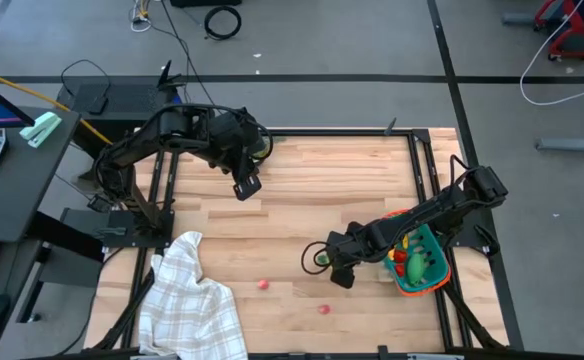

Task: Pick and placing Produce into tupperware
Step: Put the yellow pineapple into the blue basket

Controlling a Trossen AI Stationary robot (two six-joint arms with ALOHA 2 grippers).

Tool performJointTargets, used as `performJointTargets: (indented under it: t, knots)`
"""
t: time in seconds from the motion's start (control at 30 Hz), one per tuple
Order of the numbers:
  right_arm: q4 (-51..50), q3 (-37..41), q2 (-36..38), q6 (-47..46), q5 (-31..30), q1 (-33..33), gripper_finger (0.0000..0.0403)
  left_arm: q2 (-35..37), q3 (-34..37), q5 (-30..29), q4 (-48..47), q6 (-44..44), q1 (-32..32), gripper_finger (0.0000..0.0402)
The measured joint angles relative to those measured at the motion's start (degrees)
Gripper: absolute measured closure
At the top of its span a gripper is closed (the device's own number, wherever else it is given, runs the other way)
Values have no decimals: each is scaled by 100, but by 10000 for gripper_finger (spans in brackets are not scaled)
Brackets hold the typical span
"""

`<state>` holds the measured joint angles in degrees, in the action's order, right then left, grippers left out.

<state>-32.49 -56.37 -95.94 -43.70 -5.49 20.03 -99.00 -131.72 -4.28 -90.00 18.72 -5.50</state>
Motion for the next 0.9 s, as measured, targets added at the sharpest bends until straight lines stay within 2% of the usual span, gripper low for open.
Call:
performJointTargets:
  t: [0.3, 0.6, 0.9]
  knots:
    - [623, 230, 0, 21, -2, -41, 103, 0, 0, -1, 2, 0, -1, 377]
    - [814, 491, 0, 508, -183, -39, 103, 0, 0, -1, 7, 0, 0, 383]
    - [1093, 476, 0, 1887, -398, -41, 103, 0, 0, -1, 9, 2, -1, 377]
